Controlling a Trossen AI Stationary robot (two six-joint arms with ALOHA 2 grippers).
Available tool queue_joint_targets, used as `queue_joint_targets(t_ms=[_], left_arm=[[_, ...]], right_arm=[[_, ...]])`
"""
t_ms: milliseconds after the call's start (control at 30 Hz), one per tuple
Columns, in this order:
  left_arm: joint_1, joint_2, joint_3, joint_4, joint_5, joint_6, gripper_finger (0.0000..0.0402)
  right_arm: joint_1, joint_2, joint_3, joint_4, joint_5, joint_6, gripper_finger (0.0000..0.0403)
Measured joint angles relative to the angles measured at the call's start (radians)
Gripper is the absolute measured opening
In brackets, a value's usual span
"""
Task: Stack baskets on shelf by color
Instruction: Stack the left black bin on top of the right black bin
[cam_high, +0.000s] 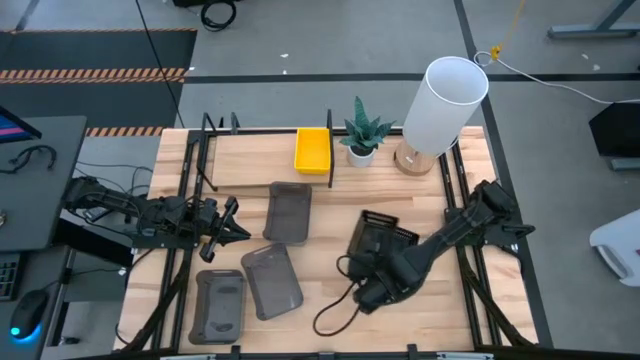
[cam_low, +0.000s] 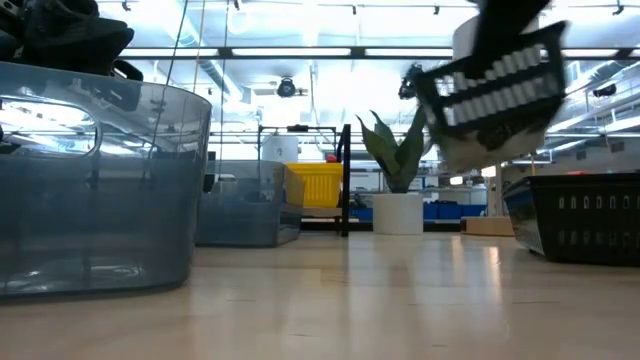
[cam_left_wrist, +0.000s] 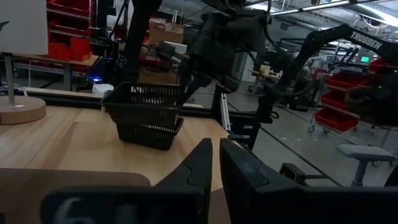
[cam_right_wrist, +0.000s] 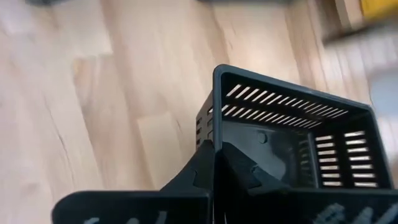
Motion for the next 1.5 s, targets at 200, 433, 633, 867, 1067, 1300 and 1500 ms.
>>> queue_joint_targets(t_ms=[200, 433, 633, 867, 1067, 1300, 1500], left_arm=[[0.000, 0.000, 0.000, 0.000, 0.000, 0.000, 0.0032], [0.000, 0.000, 0.000, 0.000, 0.000, 0.000, 0.0028], [0.000, 0.000, 0.000, 0.000, 0.000, 0.000, 0.0036], [0.000, 0.000, 0.000, 0.000, 0.000, 0.000, 0.0029], [0.000, 0.000, 0.000, 0.000, 0.000, 0.000, 0.0027], [0.000, 0.000, 0.000, 0.000, 0.000, 0.000, 0.0036], [0.000, 0.000, 0.000, 0.000, 0.000, 0.000, 0.0029]], right_arm=[[0.074, 0.000, -0.004, -0.127, 0.005, 0.211, 0.0010], [0.141, 0.000, -0.006, -0.145, 0.013, 0.313, 0.0010], [0.178, 0.000, -0.110, -0.088, 0.044, 0.342, 0.0010], [0.197, 0.001, -0.219, 0.039, 0.069, 0.344, 0.0010], [0.199, 0.000, -0.273, 0.102, 0.083, 0.376, 0.0032], [0.199, 0.000, -0.275, 0.113, 0.040, 0.379, 0.0059], [0.196, -0.006, -0.220, 0.053, 0.015, 0.350, 0.0080]])
